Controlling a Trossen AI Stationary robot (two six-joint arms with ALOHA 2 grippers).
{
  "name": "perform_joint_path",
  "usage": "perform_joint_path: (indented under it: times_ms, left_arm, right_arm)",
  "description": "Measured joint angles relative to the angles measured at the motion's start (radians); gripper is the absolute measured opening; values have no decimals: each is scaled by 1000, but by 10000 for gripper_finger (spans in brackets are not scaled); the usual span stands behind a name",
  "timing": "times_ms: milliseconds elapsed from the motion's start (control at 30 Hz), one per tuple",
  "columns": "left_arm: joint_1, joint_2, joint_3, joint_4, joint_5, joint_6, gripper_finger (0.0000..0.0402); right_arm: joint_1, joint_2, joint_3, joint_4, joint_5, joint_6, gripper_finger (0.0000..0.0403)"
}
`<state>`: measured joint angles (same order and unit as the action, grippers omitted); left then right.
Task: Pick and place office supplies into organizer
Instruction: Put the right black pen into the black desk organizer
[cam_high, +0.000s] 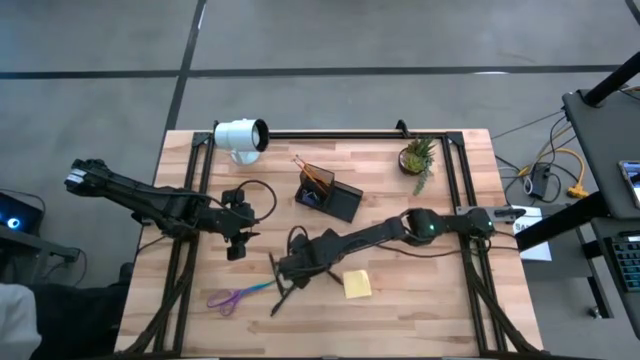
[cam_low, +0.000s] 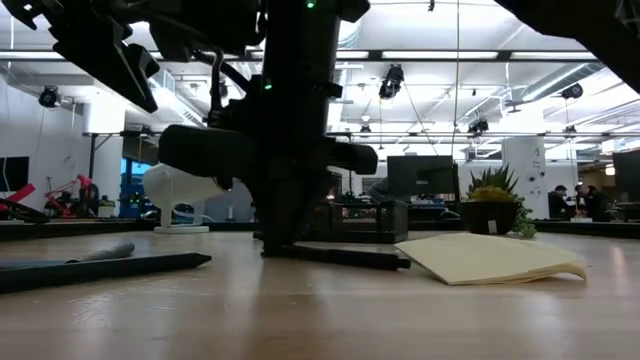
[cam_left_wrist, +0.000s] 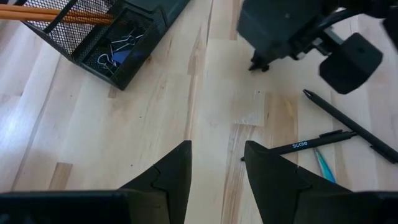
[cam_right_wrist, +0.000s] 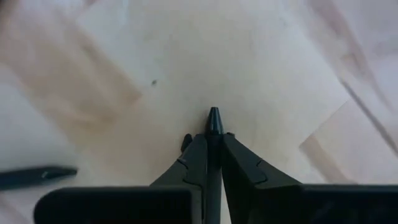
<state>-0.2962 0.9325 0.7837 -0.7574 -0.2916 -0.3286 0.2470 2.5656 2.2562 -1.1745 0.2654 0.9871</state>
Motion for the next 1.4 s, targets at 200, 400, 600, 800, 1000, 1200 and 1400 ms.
perform_joint_path:
  times_ms: [200, 400, 600, 800, 1000, 1200, 1400]
  left_arm:
    - [0, 0, 0, 0, 0, -3, 134]
    - [0, 0, 0, 0, -2, -4, 134]
    - [0, 0, -1, 18, -65, -5, 134]
    - [0, -19, -6, 134, -100, 3, 134]
    - [2, -49, -6, 312, -137, 67, 134]
    - [37, -59, -31, 505, -140, 88, 142]
    - [56, -100, -88, 698, -128, 95, 170]
  right_arm:
    - [-20, 0, 33, 3, 81, 28, 16]
    - [-35, -48, 98, 13, 259, 112, 14]
    - [-43, -127, 96, 3, 464, 199, 14]
    - [-43, -220, 94, -1, 669, 323, 14]
    - [-42, -322, 95, 18, 808, 307, 13]
    - [-40, -368, 94, 171, 827, 107, 13]
    - [-39, -373, 94, 428, 796, -183, 13]
